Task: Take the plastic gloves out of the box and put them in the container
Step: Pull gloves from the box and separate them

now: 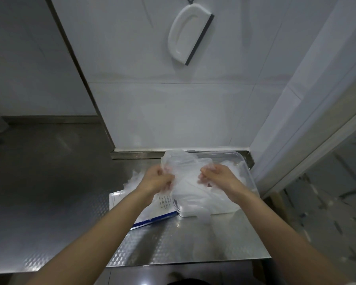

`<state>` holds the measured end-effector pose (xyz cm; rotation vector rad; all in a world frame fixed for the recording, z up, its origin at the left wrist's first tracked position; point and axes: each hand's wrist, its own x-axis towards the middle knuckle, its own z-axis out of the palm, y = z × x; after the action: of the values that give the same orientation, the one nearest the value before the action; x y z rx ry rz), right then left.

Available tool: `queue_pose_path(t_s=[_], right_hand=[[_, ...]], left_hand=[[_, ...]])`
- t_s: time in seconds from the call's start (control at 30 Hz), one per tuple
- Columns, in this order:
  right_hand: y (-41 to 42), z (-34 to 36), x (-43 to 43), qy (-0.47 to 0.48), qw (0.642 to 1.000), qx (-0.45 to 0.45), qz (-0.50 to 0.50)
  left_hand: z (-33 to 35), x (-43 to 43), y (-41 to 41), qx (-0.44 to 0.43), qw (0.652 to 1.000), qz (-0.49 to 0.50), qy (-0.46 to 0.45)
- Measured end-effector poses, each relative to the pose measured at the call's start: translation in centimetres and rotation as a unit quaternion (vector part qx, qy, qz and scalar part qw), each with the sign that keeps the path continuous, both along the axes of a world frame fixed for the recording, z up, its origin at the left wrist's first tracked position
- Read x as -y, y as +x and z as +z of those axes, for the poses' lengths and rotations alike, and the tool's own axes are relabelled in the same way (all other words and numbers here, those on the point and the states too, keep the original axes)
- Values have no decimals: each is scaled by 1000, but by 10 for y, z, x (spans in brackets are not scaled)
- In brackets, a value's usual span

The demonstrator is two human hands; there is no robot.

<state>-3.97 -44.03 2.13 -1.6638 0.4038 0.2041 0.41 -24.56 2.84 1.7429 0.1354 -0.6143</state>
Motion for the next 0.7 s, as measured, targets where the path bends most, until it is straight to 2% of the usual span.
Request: queue_pose_path(t_s=[0.1, 0.2, 0.3, 0.37, 0.43, 0.53, 0.6, 0.7], right_hand=[[3, -5, 1, -26, 997, 6, -76], [7, -13, 6, -131, 988, 22, -79], [10, -18, 13, -192, 978, 55, -51], [12, -17, 15, -206, 976, 60, -34], [15, -17, 19, -229, 971, 66, -15], [20, -17, 33, -288, 954, 78, -5], [23, -20, 44, -324, 943, 72, -3], [29, -30, 52, -375, 925, 47, 22]], left_hand=[[-5, 2, 4, 32, 999, 35, 5], [-8, 4, 9, 47, 996, 48, 54], [-5, 8, 14, -14, 998, 57, 6], [-3, 15, 14, -63, 997, 22, -23], [-5, 25, 12, -57, 998, 9, -15], [-15, 37, 12, 27, 998, 25, 52], [-23, 37, 14, 74, 991, 2, 112], [-27, 35, 16, 90, 977, -55, 186]])
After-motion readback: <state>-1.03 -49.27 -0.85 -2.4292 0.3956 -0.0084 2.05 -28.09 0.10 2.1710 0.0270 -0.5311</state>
